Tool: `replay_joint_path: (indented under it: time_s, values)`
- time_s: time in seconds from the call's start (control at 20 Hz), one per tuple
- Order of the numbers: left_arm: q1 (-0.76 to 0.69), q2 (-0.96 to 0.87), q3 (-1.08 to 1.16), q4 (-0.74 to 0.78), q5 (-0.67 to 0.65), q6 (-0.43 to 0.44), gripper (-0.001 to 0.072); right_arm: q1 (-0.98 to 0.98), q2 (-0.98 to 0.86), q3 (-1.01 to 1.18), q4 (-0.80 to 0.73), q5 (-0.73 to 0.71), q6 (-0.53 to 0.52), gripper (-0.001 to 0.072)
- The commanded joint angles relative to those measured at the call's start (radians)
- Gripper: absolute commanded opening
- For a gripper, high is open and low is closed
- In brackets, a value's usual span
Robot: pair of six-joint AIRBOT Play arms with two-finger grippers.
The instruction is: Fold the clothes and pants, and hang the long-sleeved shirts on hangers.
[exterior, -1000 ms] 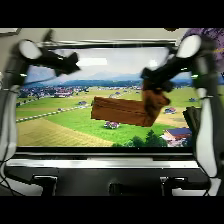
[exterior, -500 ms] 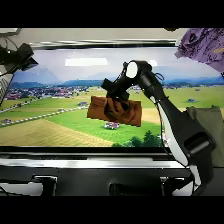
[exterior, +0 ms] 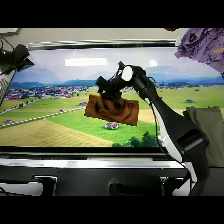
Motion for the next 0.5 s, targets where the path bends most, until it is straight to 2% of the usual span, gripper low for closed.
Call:
replay_joint_path:
  time_s: [0.0,0.05,0.25,0.35,0.45]
  values:
    - [0.001,-0.003,0.0,0.0,-0.001,0.003,0.0016,0.0,0.005,0.001,0.151,-0.08,-0.165,0.0495]
    - [0.001,-0.003,-0.001,0.0,0.0,0.003,0.0017,-0.001,0.016,0.001,0.189,-0.087,-0.203,0.0522]
    - [0.001,-0.004,-0.005,0.0,0.0,0.002,0.0017,-0.039,0.104,0.001,0.186,-0.083,-0.298,0.0522]
    - [0.001,-0.004,-0.005,0.0,0.0,0.003,0.0016,-0.129,0.164,0.001,0.161,-0.034,-0.3,0.0522]
    - [0.002,-0.004,-0.005,0.0,0.0,0.003,0.0017,-0.27,0.214,0.001,0.157,0.074,-0.378,0.0562]
